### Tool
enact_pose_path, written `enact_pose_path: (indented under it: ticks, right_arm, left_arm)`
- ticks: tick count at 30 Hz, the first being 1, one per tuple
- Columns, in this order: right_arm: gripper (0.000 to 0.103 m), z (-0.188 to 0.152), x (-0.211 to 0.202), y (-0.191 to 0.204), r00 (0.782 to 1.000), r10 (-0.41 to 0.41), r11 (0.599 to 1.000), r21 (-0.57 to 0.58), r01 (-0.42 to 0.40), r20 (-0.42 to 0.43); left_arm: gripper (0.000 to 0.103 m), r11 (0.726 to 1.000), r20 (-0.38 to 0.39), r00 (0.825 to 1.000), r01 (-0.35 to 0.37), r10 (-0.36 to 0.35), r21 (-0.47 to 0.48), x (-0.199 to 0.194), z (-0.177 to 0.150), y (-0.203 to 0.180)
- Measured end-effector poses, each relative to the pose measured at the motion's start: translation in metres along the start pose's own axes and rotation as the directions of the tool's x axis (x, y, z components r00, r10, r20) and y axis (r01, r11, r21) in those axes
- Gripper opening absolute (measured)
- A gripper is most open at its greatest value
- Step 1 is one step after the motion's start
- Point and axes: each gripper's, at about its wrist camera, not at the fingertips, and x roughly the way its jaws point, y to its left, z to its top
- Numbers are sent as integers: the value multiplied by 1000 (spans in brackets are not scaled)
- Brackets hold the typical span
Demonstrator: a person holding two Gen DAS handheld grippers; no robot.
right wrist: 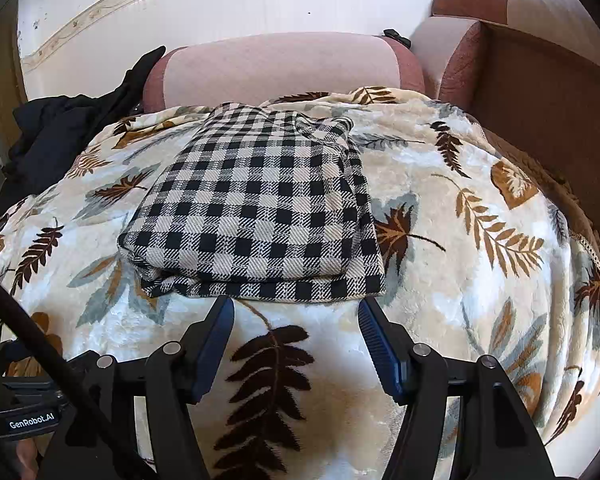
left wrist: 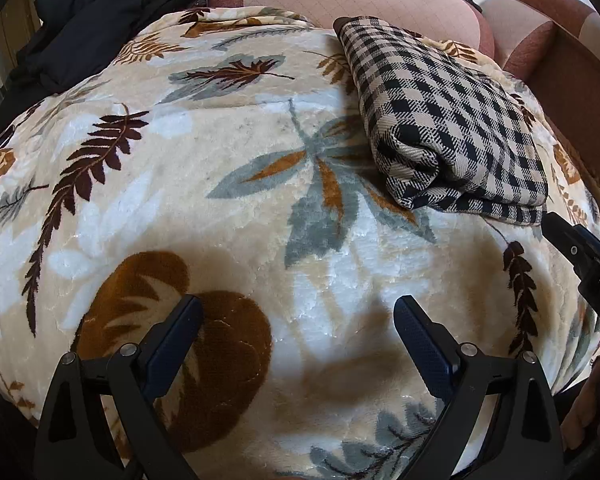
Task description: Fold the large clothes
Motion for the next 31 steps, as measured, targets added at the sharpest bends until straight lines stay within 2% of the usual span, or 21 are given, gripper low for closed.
enact_pose_path:
  ticks: [31]
  right_arm:
    - [71, -1, 2, 3, 1000, 0, 1000, -5, 0, 8]
  left_arm:
    - [96, 1000, 23, 1000, -9, 9, 6, 0, 1, 1]
